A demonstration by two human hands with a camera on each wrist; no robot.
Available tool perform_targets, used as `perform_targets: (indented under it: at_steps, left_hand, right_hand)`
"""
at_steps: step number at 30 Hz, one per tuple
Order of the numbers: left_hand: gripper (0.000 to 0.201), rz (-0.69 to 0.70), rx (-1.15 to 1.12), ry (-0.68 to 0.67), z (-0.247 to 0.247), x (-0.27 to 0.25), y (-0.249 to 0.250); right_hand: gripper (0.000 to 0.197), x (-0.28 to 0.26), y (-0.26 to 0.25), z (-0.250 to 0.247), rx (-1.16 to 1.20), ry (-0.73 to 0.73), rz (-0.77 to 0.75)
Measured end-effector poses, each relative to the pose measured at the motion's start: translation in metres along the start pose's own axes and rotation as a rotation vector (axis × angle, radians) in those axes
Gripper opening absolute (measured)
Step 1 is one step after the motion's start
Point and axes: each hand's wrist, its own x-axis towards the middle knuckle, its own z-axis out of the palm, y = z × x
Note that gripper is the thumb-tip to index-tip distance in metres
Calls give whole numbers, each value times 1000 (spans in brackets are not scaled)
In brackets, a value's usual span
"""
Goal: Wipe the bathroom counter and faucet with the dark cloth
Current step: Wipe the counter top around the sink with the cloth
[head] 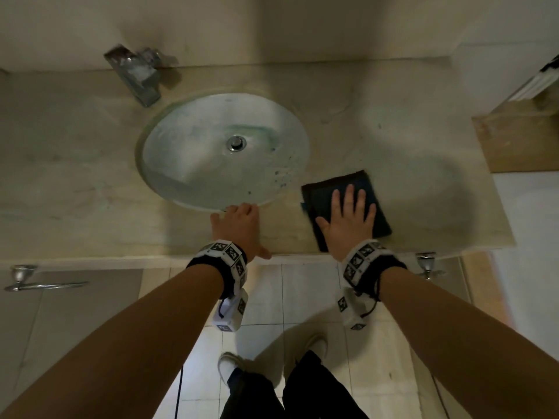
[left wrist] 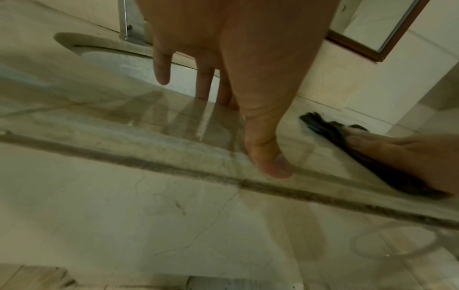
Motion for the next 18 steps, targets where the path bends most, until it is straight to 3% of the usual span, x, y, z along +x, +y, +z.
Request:
perform_targets:
  at_steps: [4,8,13,18]
  left_hand:
    - [107,-1,13,24,2,1,-1]
    - [102,-13,15,18,2,1,0]
    - [108,-24,2,-11,-1,0,2]
    - [109,-41,-1,-47,-10,-3,8]
  right_hand:
    - [75,-9,-70,12,-24,-17,-207]
    - [76,-9,-80,16,-29,-26,-251]
    - [76,-7,-39,11,-35,-33,-294]
    - [74,0,48,1,18,-31,-68]
